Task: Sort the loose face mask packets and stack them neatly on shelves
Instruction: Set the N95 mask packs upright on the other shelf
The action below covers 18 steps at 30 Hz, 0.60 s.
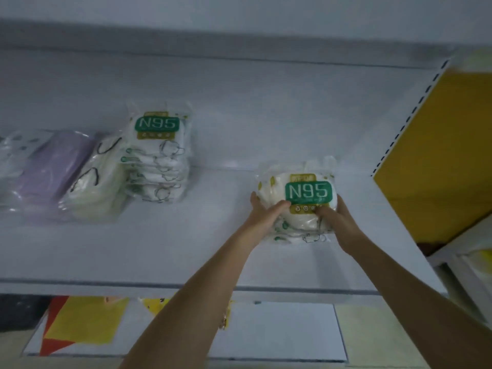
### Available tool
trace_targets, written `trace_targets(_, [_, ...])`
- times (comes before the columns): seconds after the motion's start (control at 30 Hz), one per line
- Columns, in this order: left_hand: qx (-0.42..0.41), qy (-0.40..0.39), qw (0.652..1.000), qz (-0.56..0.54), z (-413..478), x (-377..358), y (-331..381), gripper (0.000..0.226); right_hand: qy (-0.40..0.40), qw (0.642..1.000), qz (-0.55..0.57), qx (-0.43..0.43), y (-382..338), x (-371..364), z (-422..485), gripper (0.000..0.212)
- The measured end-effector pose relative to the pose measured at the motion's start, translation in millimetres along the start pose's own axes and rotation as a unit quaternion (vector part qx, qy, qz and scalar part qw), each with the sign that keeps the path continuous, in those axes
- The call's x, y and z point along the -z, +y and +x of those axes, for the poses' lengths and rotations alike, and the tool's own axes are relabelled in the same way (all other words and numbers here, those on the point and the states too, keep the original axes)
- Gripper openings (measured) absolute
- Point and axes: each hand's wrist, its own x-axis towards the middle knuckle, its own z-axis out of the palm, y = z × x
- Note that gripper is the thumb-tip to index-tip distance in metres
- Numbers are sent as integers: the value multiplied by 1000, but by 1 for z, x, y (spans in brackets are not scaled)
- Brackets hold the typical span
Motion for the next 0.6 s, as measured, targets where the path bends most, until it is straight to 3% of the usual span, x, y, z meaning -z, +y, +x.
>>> trace_targets(0.1, [-109,-3,994,-9,43,-30,7,82,77,994,14,82,10,18,35,38])
trace_targets(0.2, [-234,-37,971,29,87,-57,14,79,145,978,77,126,23,41,75,17])
trace_targets(0.27, [-304,-63,948,69,113,-75,10,78,164,972,83,148,35,58,96,33])
trace_targets(0.33, [-337,-62,936,82,134,-88,-2,85,159,972,83,152,46,71,109,47])
trace_targets(0.5, [-414,-48,908,51,171,-95,-13,64,40,985,65,157,53,90,126,23])
trace_targets(0.6, [-421,-66,903,46,166,-99,-15,76,44,986,23,158,50,97,128,26])
